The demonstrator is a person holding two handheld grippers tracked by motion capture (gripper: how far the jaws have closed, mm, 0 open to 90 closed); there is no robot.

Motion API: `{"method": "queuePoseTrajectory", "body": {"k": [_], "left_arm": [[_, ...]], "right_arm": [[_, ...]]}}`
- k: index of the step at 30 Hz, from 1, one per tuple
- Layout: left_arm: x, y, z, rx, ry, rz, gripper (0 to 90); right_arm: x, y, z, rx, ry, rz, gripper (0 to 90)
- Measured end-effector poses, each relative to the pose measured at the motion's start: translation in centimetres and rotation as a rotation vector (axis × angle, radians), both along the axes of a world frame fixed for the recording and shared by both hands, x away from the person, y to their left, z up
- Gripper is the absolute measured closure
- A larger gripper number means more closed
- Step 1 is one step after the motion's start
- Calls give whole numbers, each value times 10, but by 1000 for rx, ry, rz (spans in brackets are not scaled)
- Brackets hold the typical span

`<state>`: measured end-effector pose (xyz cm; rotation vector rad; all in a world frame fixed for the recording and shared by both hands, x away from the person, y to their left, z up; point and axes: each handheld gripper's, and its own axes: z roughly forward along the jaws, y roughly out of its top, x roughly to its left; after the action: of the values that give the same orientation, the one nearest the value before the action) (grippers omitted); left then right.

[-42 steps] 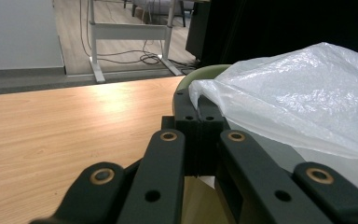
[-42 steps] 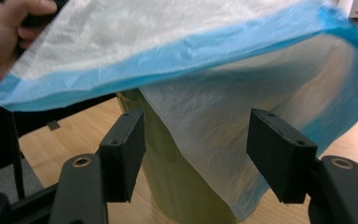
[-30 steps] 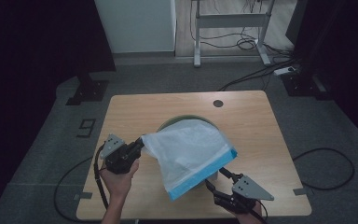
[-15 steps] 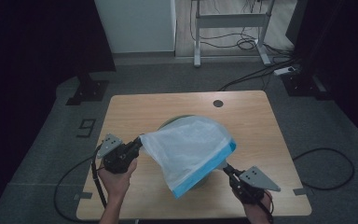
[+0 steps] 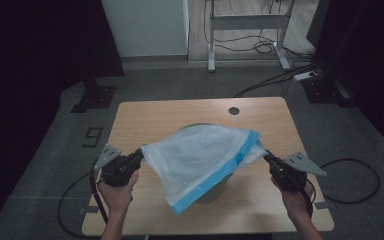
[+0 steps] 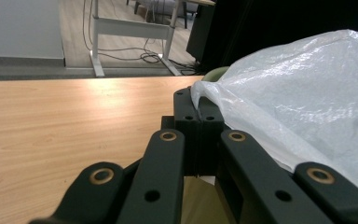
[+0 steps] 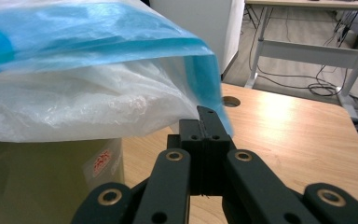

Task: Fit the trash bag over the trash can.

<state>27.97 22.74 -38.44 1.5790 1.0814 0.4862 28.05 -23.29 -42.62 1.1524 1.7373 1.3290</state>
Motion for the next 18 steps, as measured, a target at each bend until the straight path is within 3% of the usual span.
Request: {"method": "queuePoseTrajectory", "body": {"k": [6,11,15,18], "left_arm": [[-13,-6,11,39,-77,-64,586],[-28,-8,25,71,-114,-132,355],[-36,-7,29,107,-112,-201,207],[-39,-6,27,112,-92,-256,151]], "right_arm": [[-4,7,1,2,-21,24,887],[-9,11,9,-2,-49,37,887],[-11,10,11,-8,-51,40,886],[-11,9,10,-11,-45,41,886]]}}
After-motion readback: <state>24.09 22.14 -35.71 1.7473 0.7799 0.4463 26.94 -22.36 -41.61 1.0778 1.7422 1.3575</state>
